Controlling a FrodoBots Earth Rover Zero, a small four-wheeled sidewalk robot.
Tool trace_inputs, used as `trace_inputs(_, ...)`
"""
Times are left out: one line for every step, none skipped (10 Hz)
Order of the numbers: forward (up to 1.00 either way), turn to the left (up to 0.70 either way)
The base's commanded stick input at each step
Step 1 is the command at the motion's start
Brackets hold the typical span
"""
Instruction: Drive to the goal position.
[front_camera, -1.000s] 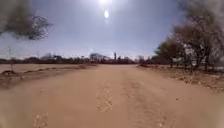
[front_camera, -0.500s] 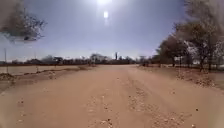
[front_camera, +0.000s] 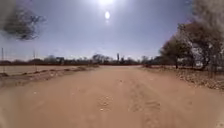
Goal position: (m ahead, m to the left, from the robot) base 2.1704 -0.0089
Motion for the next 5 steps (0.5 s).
trace_inputs(1.00,0.00)
trace_inputs(1.00,0.00)
trace_inputs(1.00,0.00)
trace_inputs(1.00,0.00)
trace_inputs(1.00,0.00)
